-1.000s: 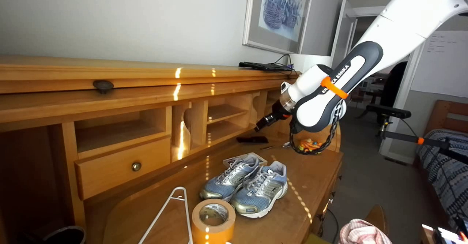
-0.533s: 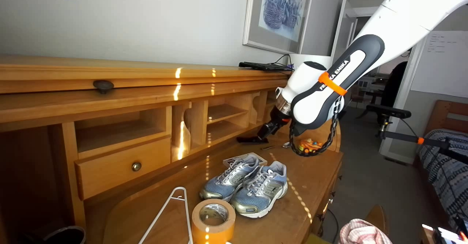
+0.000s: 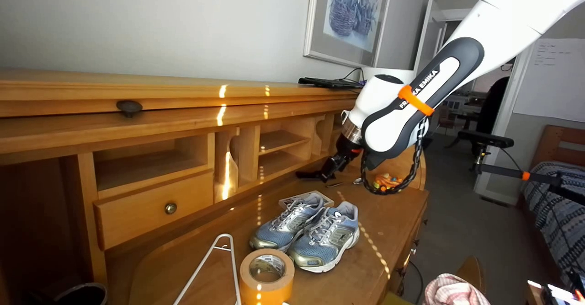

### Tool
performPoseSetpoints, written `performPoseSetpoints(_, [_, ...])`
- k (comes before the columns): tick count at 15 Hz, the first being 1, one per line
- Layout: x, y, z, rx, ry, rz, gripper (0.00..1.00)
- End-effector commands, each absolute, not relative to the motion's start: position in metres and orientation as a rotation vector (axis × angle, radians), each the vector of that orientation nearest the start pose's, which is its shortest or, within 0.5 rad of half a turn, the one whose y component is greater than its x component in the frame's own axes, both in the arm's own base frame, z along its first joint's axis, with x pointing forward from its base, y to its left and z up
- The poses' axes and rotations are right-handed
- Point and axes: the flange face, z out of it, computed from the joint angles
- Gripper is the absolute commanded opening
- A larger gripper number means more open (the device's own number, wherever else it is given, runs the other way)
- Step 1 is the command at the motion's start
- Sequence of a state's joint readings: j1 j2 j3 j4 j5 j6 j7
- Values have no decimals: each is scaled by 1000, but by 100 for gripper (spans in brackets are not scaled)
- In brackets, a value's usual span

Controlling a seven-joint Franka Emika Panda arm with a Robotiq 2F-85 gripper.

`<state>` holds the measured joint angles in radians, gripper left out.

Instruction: Remove the book from the shelf

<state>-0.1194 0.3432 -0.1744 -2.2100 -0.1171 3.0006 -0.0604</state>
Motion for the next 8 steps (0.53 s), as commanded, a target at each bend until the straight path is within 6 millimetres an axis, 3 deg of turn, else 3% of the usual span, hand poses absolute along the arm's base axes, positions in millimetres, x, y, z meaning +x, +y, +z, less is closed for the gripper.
performPoseSetpoints(1, [578,-168,269,-3231,181,-736,100])
performPoseSetpoints(8, [593,-210,274,-3248,278,-778,100])
